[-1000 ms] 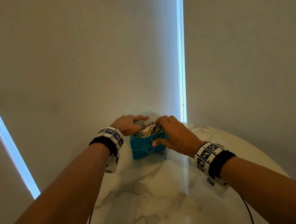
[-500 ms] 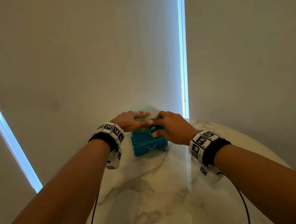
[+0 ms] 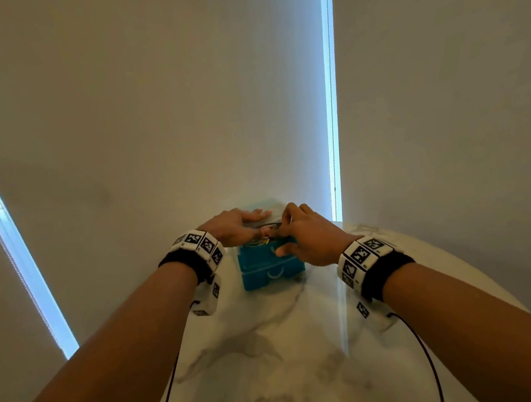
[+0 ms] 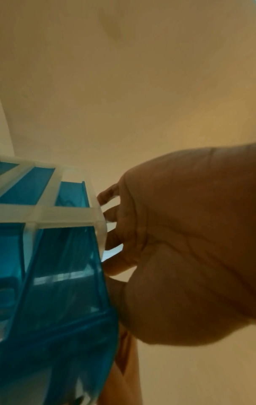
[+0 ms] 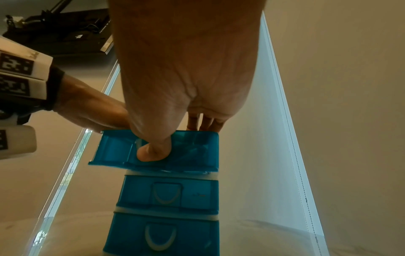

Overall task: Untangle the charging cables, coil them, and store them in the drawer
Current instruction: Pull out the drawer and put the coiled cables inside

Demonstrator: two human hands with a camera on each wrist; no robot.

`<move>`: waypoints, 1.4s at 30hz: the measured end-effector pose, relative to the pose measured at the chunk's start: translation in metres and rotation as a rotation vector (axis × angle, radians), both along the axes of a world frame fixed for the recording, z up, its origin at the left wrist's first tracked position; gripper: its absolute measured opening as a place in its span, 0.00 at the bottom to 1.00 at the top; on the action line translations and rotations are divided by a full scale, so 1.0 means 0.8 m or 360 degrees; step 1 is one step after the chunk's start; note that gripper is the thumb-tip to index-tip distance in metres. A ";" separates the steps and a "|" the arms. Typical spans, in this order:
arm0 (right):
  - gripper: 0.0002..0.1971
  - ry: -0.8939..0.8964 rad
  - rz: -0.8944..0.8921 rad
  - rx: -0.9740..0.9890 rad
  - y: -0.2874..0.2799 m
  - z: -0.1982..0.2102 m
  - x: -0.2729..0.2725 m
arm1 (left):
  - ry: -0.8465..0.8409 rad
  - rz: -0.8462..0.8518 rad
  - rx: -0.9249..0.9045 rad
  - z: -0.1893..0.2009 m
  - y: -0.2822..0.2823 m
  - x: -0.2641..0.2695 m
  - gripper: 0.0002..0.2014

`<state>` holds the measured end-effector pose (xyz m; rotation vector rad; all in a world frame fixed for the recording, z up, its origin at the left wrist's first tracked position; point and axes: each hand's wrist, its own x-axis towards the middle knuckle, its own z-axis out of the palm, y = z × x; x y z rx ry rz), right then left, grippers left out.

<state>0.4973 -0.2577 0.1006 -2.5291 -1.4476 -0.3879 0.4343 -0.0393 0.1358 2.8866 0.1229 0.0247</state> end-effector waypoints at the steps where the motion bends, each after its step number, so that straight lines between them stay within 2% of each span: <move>1: 0.27 0.0004 -0.0005 -0.0009 0.001 0.003 0.000 | 0.0038 -0.0023 -0.0053 0.004 0.000 0.000 0.32; 6: 0.26 0.0048 0.0030 0.0300 0.002 -0.008 -0.001 | 0.0033 -0.0043 -0.0176 0.006 0.006 0.000 0.27; 8: 0.29 0.0091 0.0065 0.0424 0.000 -0.013 0.001 | -0.0018 -0.0025 -0.0177 0.005 0.007 0.000 0.28; 16: 0.21 -0.0144 0.0017 0.0132 0.012 -0.016 0.005 | -0.0209 0.0053 -0.0009 -0.001 0.002 0.004 0.30; 19: 0.18 -0.0208 -0.0063 0.0181 0.021 -0.015 0.001 | -0.0314 -0.0005 0.0040 -0.008 0.003 -0.002 0.28; 23: 0.14 -0.0148 -0.0181 0.0382 0.022 -0.019 -0.001 | -0.0151 -0.0122 0.0085 -0.008 0.013 -0.007 0.29; 25: 0.16 -0.0169 -0.0223 0.0363 0.024 -0.020 -0.001 | -0.0017 -0.0134 0.0119 0.001 0.014 -0.007 0.31; 28: 0.18 -0.0286 -0.0307 0.0330 0.029 -0.018 -0.001 | 0.0143 -0.0127 0.0017 0.013 0.015 -0.006 0.36; 31: 0.20 -0.0378 -0.0387 0.0460 0.028 -0.022 0.001 | 0.0190 -0.0130 0.0003 0.014 0.013 -0.008 0.46; 33: 0.24 -0.0381 -0.0347 0.0617 0.021 -0.026 0.006 | 0.0156 -0.0157 0.0047 0.012 0.014 -0.010 0.45; 35: 0.22 -0.0290 -0.0244 0.0665 0.008 -0.028 0.012 | 0.0064 -0.0187 0.0012 0.007 0.018 -0.008 0.41; 37: 0.20 -0.0117 -0.0188 0.0668 -0.007 -0.024 0.021 | -0.0157 -0.0196 -0.0090 -0.004 0.029 -0.004 0.34; 39: 0.21 0.0210 -0.0125 0.0654 -0.022 -0.020 0.027 | -0.0363 -0.0207 -0.0150 -0.019 0.038 0.001 0.31; 40: 0.21 0.0393 -0.0082 0.0526 -0.028 -0.019 0.026 | -0.0404 -0.0227 -0.0168 -0.024 0.041 0.004 0.31; 42: 0.20 0.0663 -0.0037 -0.0044 -0.034 -0.023 0.020 | -0.0380 -0.0272 -0.0194 -0.025 0.043 0.007 0.31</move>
